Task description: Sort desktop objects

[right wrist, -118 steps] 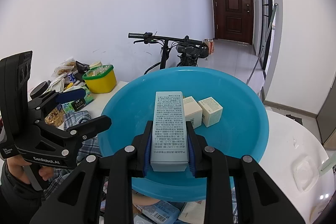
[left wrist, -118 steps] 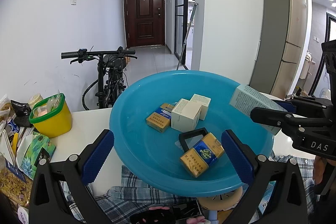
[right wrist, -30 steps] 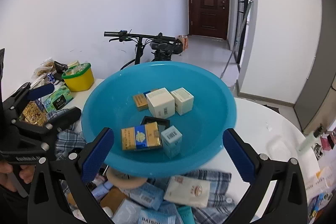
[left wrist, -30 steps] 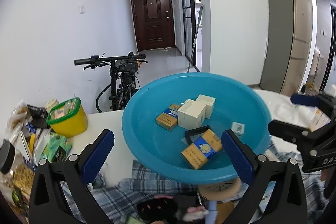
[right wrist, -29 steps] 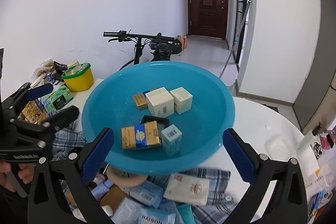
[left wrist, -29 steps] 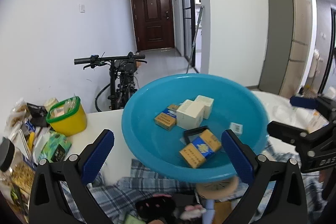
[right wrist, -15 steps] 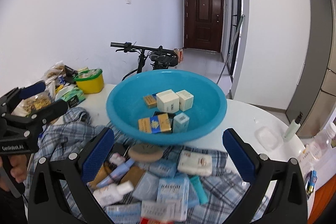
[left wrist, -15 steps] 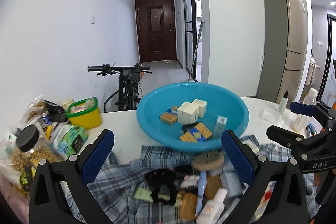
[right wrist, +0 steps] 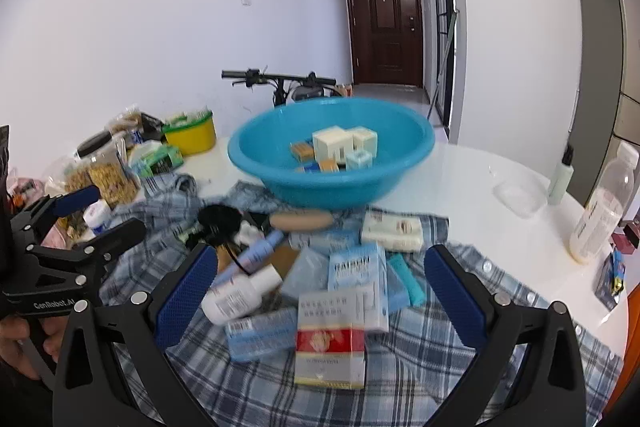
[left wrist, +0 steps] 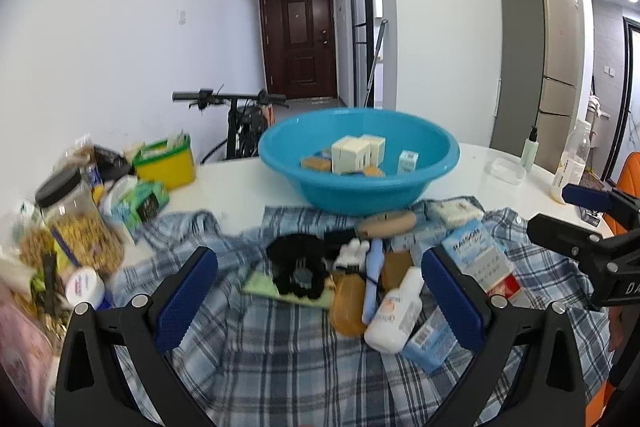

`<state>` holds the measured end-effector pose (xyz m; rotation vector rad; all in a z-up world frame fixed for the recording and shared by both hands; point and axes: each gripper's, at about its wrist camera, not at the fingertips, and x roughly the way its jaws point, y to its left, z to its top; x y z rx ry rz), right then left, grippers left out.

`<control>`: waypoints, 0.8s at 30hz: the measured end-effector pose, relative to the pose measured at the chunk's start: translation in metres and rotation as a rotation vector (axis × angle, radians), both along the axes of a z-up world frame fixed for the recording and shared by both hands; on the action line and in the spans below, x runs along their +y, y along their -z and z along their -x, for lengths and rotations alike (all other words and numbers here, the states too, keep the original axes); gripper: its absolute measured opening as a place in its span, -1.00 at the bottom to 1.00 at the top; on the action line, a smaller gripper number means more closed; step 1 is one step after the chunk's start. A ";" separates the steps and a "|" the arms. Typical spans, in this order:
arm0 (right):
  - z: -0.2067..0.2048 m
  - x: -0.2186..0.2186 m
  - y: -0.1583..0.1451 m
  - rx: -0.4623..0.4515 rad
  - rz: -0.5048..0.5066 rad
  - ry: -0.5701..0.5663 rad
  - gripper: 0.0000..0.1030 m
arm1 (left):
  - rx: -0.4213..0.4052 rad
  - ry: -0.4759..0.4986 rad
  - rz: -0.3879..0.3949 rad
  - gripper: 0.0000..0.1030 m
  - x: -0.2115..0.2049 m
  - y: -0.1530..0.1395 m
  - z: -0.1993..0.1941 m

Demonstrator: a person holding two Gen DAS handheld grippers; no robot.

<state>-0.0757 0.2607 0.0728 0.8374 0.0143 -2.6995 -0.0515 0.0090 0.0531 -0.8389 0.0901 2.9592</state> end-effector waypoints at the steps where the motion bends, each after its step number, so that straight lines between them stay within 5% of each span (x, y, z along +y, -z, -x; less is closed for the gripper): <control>1: 0.000 0.000 0.005 -0.008 -0.002 0.003 1.00 | -0.010 0.004 -0.008 1.00 0.000 0.006 -0.001; 11: 0.001 0.002 0.039 -0.061 -0.016 0.014 1.00 | -0.057 0.004 -0.025 1.00 -0.003 0.031 -0.005; 24: -0.001 -0.002 0.048 -0.075 -0.032 0.001 1.00 | -0.082 0.026 -0.027 1.00 0.002 0.041 -0.002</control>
